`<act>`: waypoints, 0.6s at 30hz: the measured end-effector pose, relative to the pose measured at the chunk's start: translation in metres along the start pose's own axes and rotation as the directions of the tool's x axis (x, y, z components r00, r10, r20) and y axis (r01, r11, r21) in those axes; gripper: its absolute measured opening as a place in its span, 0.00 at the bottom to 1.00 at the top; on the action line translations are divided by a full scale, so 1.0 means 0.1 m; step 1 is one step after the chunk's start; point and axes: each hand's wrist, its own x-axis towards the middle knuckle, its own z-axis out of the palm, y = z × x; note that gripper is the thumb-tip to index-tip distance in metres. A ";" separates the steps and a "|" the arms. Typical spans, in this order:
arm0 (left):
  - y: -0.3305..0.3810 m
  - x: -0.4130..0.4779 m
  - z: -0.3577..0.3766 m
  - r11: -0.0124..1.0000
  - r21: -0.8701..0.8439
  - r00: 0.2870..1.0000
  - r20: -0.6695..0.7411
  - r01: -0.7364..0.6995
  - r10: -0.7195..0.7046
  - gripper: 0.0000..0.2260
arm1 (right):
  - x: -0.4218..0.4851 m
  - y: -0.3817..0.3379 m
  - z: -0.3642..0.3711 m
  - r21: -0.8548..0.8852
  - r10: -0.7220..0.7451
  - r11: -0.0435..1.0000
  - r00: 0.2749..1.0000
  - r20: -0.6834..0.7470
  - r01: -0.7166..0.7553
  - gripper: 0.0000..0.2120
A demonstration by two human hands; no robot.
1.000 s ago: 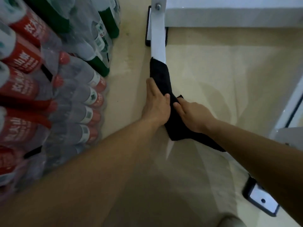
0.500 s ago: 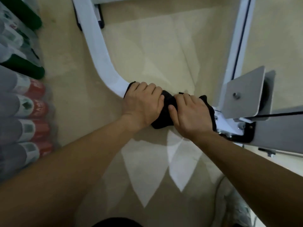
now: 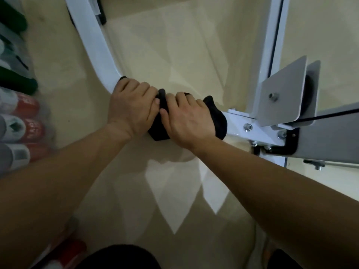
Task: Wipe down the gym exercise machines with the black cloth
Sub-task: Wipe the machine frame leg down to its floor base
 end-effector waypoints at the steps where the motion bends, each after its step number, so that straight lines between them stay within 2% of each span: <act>1: 0.12 -0.01 0.01 1.000 -0.001 1.000 -0.012 0.015 -0.015 0.14 | -0.08 0.12 -0.02 -0.012 -0.011 1.000 1.000 0.022 0.011 0.20; 4: 0.62 0.04 0.02 0.997 -0.038 0.998 -0.023 0.063 -0.064 0.12 | -0.38 0.55 -0.05 -0.085 -0.050 0.995 0.998 0.045 0.054 0.28; 7: 0.87 0.07 0.04 0.996 -0.083 0.999 -0.028 0.036 -0.038 0.13 | -0.55 0.79 -0.05 -0.199 -0.165 0.966 0.986 0.026 0.167 0.30; 11: 0.51 0.01 0.07 0.983 -0.081 0.986 -0.046 -0.166 0.163 0.20 | -0.47 0.70 -0.06 -0.296 -0.168 0.938 0.983 0.076 0.184 0.31; 18: -0.52 -0.02 0.02 0.974 -0.111 0.979 -0.070 -0.199 0.192 0.17 | 0.16 -0.08 0.02 -0.168 -0.242 0.951 0.963 0.121 0.260 0.32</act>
